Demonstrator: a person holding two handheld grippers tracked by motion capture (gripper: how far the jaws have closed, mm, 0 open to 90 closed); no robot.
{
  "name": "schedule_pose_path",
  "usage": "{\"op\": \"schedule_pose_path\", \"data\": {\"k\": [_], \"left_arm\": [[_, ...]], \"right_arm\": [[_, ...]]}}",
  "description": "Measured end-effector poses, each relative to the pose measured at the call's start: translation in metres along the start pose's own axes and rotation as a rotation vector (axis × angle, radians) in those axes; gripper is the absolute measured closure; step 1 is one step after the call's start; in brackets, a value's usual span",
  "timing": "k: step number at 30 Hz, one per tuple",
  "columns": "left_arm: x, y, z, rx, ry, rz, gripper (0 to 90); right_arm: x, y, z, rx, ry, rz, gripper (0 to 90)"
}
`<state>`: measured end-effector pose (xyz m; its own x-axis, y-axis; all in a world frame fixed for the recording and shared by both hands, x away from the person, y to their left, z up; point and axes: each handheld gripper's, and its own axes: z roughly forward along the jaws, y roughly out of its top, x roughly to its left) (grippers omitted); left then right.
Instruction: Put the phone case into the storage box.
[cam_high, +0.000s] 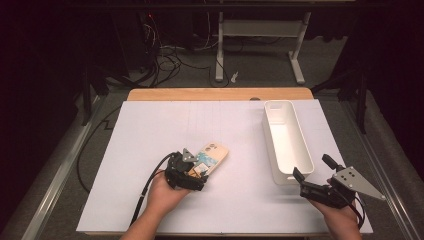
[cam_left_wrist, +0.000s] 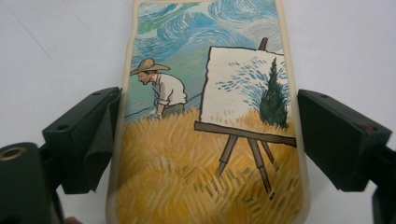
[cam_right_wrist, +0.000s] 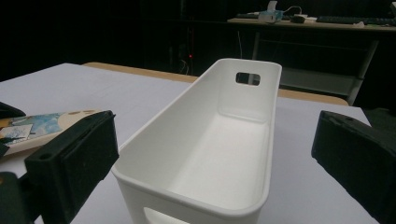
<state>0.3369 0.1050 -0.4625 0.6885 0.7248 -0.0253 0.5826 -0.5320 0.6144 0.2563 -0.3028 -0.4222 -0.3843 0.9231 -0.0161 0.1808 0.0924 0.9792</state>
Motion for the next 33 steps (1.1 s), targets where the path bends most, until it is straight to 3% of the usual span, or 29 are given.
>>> {"op": "schedule_pose_path", "data": {"k": [11,22,24,27,33], "left_arm": [[0.001,-0.008,-0.013,-0.076,-0.023,0.016,11.9],[0.007,-0.034,-0.034,-0.231,-0.134,0.026,11.8],[0.006,-0.039,-0.035,-0.245,-0.156,0.031,11.8],[0.005,-0.042,-0.035,-0.254,-0.158,0.03,11.8],[0.006,-0.047,-0.035,-0.285,-0.207,0.001,11.8]], "right_arm": [[0.0,0.0,0.0,-0.001,0.001,0.0,1.0],[0.0,0.0,0.0,0.002,0.004,0.002,1.0],[0.001,0.0,0.0,0.001,0.004,0.001,1.0],[0.001,0.0,0.0,-0.002,0.005,-0.001,1.0],[0.001,0.0,0.0,0.001,0.006,0.0,1.0]]}}
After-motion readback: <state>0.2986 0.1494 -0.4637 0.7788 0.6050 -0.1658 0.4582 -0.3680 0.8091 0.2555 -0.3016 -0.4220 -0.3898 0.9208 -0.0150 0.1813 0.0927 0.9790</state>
